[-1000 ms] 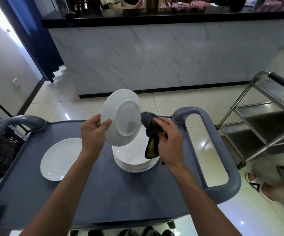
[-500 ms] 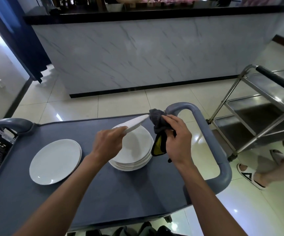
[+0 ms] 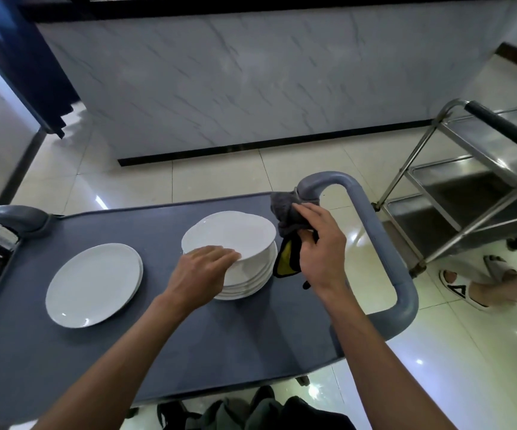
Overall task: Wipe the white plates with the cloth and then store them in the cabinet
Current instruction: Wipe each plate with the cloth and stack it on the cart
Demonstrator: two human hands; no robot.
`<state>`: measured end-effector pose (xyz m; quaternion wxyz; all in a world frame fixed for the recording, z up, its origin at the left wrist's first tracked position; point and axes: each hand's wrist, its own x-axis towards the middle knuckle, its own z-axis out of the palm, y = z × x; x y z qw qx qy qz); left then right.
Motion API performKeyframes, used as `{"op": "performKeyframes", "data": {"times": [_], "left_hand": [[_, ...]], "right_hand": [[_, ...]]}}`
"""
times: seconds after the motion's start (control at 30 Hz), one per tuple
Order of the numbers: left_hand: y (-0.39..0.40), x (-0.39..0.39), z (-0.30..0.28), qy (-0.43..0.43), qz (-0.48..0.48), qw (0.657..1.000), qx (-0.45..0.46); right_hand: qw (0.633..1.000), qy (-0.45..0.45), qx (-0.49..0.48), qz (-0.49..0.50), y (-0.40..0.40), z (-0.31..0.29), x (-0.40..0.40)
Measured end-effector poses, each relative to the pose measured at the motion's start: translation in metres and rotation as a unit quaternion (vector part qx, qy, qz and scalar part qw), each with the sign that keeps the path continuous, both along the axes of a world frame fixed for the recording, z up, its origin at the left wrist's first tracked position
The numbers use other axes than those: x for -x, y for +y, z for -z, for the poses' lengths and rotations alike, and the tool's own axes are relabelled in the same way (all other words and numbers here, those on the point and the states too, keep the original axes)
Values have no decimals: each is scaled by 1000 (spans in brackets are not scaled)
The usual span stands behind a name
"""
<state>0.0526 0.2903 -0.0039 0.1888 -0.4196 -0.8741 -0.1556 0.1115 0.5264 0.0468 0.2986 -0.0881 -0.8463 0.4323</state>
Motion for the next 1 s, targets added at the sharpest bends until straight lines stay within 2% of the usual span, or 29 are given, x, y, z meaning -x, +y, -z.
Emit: {"op": "performKeyframes", "data": {"times": [0.27, 0.6, 1.0], "left_hand": [[-15, -8, 30, -24, 37, 999, 25], [-14, -10, 31, -94, 32, 993, 65], [-19, -13, 44, -122, 3, 991, 62]], "right_hand": [[1000, -19, -7, 0, -2, 9, -2], [997, -61, -31, -19, -5, 14, -5], [989, -112, -69, -65, -21, 18, -4]]}}
